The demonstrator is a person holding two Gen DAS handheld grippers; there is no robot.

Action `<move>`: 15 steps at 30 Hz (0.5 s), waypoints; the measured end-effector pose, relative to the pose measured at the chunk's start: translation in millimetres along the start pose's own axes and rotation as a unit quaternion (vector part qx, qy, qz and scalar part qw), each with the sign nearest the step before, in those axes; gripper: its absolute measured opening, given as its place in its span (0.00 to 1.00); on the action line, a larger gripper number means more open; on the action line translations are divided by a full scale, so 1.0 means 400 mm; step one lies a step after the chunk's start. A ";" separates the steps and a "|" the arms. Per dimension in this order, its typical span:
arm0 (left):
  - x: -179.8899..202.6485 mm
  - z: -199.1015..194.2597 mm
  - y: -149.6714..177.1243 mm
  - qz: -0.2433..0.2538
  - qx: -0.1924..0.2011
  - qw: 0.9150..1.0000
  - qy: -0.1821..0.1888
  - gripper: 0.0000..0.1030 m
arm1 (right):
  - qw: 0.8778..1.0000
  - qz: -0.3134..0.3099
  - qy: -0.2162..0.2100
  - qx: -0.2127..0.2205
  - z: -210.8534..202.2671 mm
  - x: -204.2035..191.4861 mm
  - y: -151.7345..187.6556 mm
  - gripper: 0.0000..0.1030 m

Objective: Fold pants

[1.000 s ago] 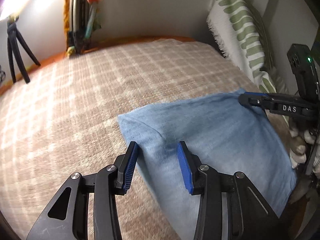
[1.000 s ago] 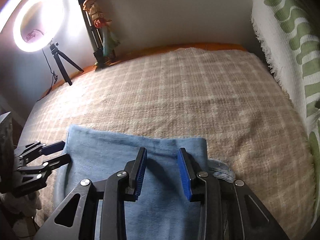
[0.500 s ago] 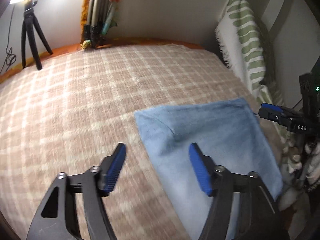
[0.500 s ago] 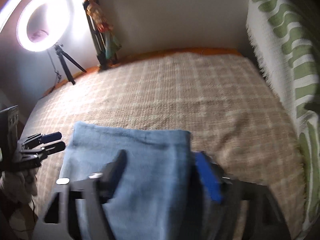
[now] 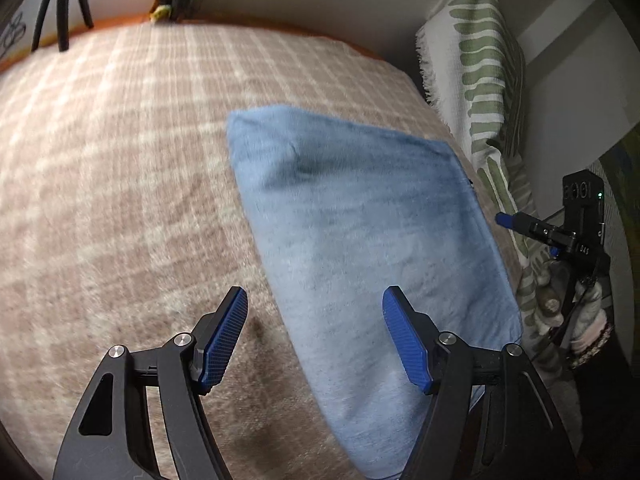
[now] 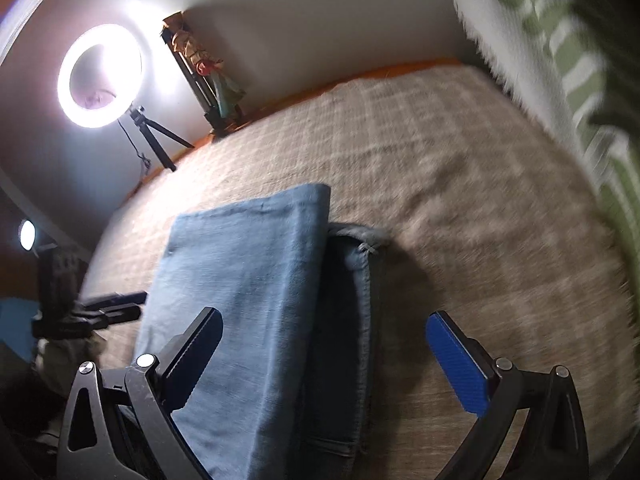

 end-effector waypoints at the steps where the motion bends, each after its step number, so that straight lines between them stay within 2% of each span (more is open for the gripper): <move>1: 0.000 0.006 0.003 -0.003 -0.002 1.000 0.000 0.68 | 1.000 0.004 -0.007 -0.003 0.010 0.003 -0.001 1.00; 8: 0.010 0.021 -0.001 -0.004 0.002 1.000 -0.008 0.68 | 0.999 0.029 -0.036 -0.020 0.074 0.018 -0.016 1.00; 12: 0.023 0.028 -0.005 0.002 0.005 1.000 -0.021 0.68 | 0.999 0.017 -0.024 -0.038 0.109 0.009 -0.022 1.00; 15: 0.036 0.037 -0.006 0.008 0.009 0.999 -0.037 0.68 | 0.999 0.003 -0.010 -0.033 0.117 0.000 -0.024 1.00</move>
Point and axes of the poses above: each gripper's, at about its wrist camera, not at the fingertips, and z roughly the way its jaws point, x to its right, y to its underside, the point moved 5 cm from there along z, roughly the way its jaws point, and after that the axes turned 10 degrees about -x, right-handed, at the moved point
